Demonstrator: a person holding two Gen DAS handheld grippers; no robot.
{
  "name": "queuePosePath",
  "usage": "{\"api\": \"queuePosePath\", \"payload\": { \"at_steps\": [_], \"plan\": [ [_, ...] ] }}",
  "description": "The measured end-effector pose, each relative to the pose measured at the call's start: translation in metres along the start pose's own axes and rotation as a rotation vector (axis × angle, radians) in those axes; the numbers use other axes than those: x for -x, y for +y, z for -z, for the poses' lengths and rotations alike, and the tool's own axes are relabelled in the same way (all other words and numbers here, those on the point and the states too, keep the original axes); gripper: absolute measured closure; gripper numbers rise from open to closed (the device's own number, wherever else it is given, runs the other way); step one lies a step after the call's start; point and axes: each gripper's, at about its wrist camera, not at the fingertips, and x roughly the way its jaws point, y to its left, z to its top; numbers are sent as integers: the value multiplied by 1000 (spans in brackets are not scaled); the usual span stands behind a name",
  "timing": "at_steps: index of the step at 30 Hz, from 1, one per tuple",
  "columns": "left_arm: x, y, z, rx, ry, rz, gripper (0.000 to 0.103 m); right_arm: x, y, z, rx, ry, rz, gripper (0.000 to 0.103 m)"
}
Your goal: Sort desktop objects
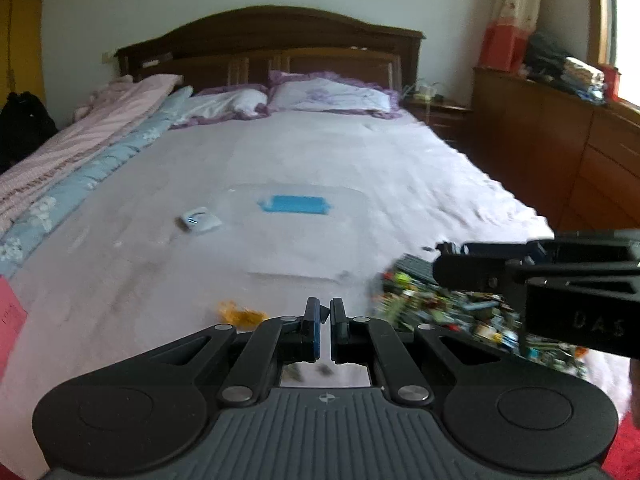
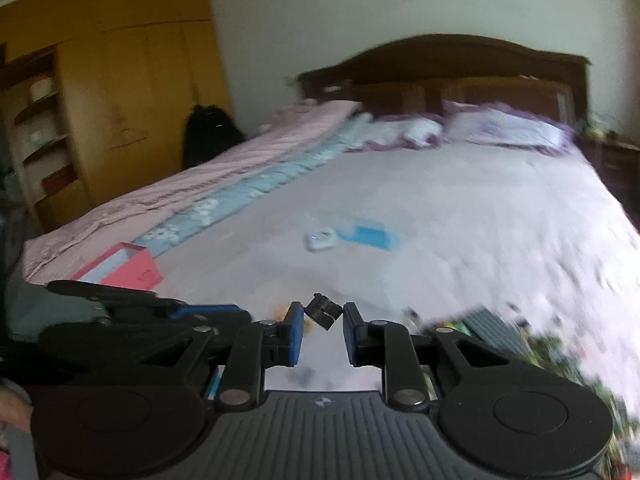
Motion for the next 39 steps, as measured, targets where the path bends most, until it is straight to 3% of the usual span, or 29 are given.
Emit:
{"api": "queuePosePath", "payload": {
  "at_steps": [3,6,11,12,18,26,39],
  "plan": [
    [-14,19,-10,38,28,-17,94,-27,11,-25,21,31,-33,80],
    [-24,32,-15,73,55,-29,85,-49,18,-42,24,74,-40,79],
    [-22,42,-11,91,46,-47,56,-59,21,-52,35,87,-35,73],
    [-21,42,-10,97,42,-45,54,-57,20,-50,34,86,-35,72],
    [-16,30,-5,79,38,-28,49,-40,10,-33,16,92,-20,69],
    [-6,1,5,44,35,-11,31,-11,-13,-6,-61,73,15,64],
    [10,-31,26,45,76,-20,23,14,-35,32,-147,90,59,59]
  ]
}}
